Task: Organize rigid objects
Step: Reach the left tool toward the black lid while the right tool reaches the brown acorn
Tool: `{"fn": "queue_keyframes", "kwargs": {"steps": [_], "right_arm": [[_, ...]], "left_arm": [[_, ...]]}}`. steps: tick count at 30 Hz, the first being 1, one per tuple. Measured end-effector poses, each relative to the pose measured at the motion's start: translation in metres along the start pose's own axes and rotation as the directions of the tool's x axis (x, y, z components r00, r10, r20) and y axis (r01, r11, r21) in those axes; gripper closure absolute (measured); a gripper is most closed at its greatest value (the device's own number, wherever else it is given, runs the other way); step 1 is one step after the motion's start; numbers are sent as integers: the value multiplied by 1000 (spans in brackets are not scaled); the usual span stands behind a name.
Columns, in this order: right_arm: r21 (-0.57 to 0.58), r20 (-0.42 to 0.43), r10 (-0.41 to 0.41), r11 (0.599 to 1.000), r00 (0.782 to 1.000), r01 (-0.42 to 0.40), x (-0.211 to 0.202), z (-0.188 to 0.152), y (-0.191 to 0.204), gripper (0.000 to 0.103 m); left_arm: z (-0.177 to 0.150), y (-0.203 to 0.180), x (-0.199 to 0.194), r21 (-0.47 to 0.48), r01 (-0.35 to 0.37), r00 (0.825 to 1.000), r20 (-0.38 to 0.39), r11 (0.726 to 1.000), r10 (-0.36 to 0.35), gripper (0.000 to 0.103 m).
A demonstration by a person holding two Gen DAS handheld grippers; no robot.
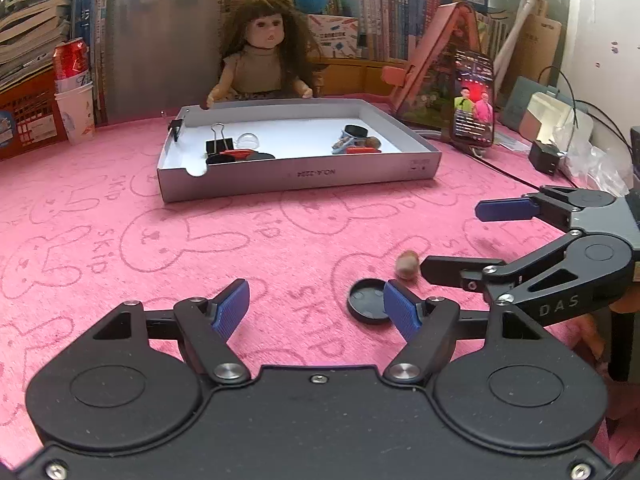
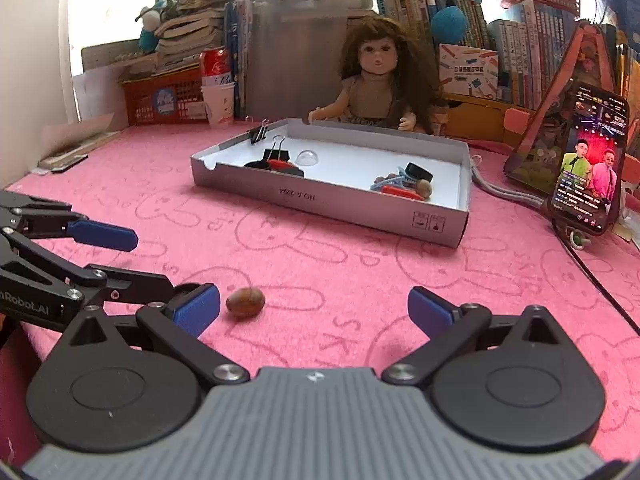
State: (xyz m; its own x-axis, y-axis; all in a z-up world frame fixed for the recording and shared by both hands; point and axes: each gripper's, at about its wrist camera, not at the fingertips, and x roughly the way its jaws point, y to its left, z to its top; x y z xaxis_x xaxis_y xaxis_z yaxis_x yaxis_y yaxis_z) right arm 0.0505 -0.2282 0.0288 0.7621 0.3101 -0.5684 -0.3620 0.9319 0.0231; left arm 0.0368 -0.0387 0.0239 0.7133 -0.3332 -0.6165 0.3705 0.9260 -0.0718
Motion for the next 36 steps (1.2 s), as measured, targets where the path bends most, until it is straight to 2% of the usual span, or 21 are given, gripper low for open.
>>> {"fn": "queue_keyframes", "kwargs": {"steps": [9,26,28,36], "right_arm": [[-33,-12,-14,999,1000,13,2,-4,2,0],[-33,-45,-15,999,999,14,9,-9,1,0],[-32,-44,-17,999,999,16,9,-9,1,0],[-24,-47,-15,1000,999,14,10,-8,0,0]], "left_arm": [[-6,-11,-4,46,32,999,2,998,-32,32],[-11,-17,6,62,27,1000,-12,998,-26,44],[-10,-17,7,56,22,1000,-8,998,-22,49],[-9,-18,8,60,28,1000,-1,998,-28,59]]}}
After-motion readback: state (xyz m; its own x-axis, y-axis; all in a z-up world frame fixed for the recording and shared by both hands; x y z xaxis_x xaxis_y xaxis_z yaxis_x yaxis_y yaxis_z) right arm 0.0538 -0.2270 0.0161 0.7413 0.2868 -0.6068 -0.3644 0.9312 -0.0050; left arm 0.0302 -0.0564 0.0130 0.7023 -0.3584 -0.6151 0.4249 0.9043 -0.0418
